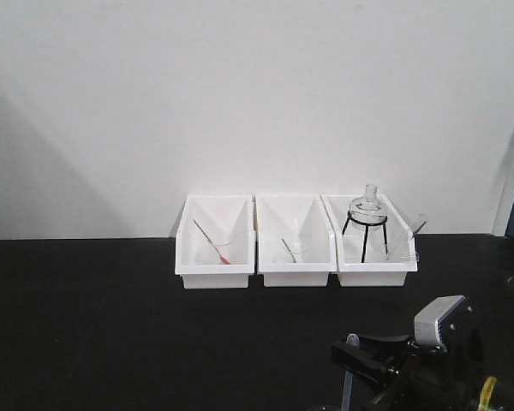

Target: Grab transparent chemical and place on left bench

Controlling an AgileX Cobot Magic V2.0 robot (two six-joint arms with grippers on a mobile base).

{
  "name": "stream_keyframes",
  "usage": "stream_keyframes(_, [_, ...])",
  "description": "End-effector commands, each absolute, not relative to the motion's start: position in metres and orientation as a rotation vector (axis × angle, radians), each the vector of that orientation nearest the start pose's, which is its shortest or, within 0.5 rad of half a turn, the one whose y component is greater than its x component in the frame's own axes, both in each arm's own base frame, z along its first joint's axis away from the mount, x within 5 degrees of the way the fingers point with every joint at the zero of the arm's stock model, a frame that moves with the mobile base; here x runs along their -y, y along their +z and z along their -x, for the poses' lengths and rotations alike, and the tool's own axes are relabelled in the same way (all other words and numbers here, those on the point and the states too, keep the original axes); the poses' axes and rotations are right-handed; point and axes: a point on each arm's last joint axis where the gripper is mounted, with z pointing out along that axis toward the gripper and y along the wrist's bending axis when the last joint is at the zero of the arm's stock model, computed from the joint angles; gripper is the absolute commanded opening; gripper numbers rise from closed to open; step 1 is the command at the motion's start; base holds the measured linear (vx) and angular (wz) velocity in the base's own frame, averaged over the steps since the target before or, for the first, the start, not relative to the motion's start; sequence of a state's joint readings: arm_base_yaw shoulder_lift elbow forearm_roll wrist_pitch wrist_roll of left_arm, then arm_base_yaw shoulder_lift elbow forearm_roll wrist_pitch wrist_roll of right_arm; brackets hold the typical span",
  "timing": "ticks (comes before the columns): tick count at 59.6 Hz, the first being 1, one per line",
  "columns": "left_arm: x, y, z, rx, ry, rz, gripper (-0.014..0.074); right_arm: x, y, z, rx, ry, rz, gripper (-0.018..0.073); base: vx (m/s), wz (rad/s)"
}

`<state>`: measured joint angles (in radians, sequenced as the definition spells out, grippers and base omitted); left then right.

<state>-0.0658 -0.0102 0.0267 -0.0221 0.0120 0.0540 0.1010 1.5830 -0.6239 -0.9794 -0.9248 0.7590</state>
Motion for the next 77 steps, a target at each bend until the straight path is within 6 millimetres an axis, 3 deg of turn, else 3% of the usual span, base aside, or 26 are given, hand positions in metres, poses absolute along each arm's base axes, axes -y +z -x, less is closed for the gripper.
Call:
stream_keyframes(1, [0.004,0.206,-0.055,-1.429,-0.035,-0.064,-0.0003,-0.091,0.235,-0.28,-1.565,0.776,0.584,0.0275,0.0,0.0])
stream_keyframes(7, [0.004,0.206,-0.055,-1.429,-0.035,-0.064,-0.0003,-0.091,0.234,-0.28,-1.567,0.779,0.581,0.0412,0.0,0.0])
stream_keyframes(15, [0.004,0.206,-0.055,-1.429,-0.035,-0.064,-0.0003,-0.091,0.234,-0.28,-1.575,0.798,0.564,0.0516,0.0,0.0])
stream_keyframes(26, [0.004,0.206,-0.055,-1.429,-0.035,-0.064,-0.0003,-0.092,0.236,-0.279,-1.565,0.843,0.55,0.0521,0.0,0.0])
stream_keyframes(31, [0.004,0.206,-0.055,-1.429,-0.035,-0.064,-0.0003,-0.096,0.237,-0.274,-1.537,0.875,0.626,0.0508,0.0,0.0])
stream_keyframes(39, [0.004,0.206,-0.055,-1.429,-0.035,-0.064,-0.0003,-0.102,0.233,-0.263,-1.474,0.858,0.85,0.0468,0.0,0.0])
stream_keyframes(46, [0.004,0.206,-0.055,-1.429,-0.035,-0.064,-0.0003,-0.099,0.233,-0.27,-1.573,0.915,0.668,0.0433,0.0,0.0])
stream_keyframes(54, [0.004,0.206,-0.055,-1.429,-0.035,-0.064,-0.0003,-0.099,0.238,-0.269,-1.535,0.944,0.642,0.0403,0.0,0.0])
stream_keyframes(63, [0.004,0.206,-0.055,-1.429,-0.035,-0.064,-0.0003,-0.093,0.25,-0.275,-1.487,0.927,0.488,0.0351,0.0,0.0])
stream_keyframes(69, [0.004,0.206,-0.055,-1.429,-0.035,-0.064,-0.0003,-0.086,0.263,-0.275,-1.477,0.871,0.397,0.026,0.0,0.0])
stream_keyframes(77, [0.004,0.206,-0.055,-1.429,-0.035,-0.064,-0.0003,-0.076,0.285,-0.262,-1.553,0.681,0.375,0.0043,0.0,0.0])
